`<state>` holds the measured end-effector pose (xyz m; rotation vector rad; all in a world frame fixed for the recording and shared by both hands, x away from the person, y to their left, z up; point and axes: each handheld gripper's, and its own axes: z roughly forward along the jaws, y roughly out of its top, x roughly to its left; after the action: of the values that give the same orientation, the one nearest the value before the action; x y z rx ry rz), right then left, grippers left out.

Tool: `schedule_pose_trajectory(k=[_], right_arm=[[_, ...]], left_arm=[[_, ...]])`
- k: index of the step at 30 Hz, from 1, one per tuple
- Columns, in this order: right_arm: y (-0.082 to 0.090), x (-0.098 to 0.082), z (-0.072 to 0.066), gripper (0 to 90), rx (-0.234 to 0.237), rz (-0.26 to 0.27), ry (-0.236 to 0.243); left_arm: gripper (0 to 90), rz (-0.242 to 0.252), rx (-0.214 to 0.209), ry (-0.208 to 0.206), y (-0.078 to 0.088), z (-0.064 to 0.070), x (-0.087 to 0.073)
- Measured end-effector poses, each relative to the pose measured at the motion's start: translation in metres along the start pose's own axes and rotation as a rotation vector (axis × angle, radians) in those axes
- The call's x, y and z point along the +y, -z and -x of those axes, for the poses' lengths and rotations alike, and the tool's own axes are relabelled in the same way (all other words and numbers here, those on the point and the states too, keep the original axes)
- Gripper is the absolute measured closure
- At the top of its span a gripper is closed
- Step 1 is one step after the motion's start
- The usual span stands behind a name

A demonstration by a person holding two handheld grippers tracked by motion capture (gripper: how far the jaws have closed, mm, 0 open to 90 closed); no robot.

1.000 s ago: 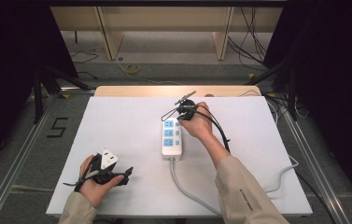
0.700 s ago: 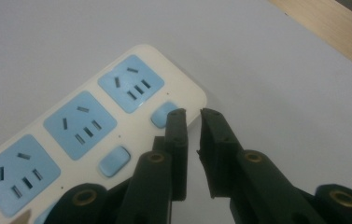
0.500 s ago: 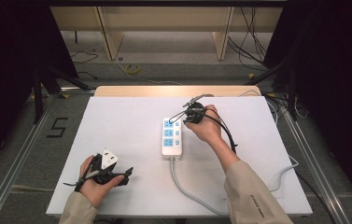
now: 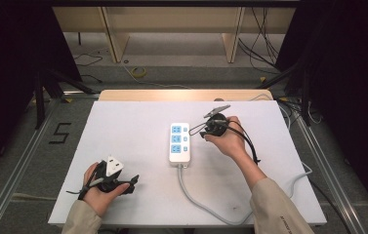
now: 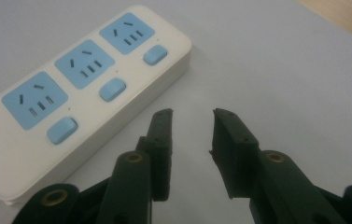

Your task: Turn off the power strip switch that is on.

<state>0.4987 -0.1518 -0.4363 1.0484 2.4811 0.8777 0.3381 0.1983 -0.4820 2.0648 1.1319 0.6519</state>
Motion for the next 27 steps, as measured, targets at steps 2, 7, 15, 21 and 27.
schedule_pose_trajectory(k=[2, 7, 15, 21, 27], right_arm=[[0.003, -0.006, 0.001, 65.4, 0.004, 0.002, -0.006], [0.015, -0.023, 0.002, 59.6, 0.009, 0.023, 0.001], [0.036, -0.050, 0.003, 55.9, 0.042, 0.061, -0.014], [0.056, -0.072, -0.001, 53.0, 0.070, 0.104, -0.010], [0.072, -0.094, -0.004, 49.1, 0.077, 0.139, -0.021]], left_arm=[[13.9, 0.002, 0.001, 0.004, 0.000, 0.000, 0.000], [13.9, -0.003, 0.000, 0.002, 0.000, 0.000, -0.001], [13.8, -0.005, 0.001, 0.003, 0.000, -0.001, -0.001], [13.8, -0.010, 0.002, 0.001, -0.001, -0.001, -0.001], [13.8, -0.013, 0.001, 0.008, -0.001, -0.001, -0.002]])
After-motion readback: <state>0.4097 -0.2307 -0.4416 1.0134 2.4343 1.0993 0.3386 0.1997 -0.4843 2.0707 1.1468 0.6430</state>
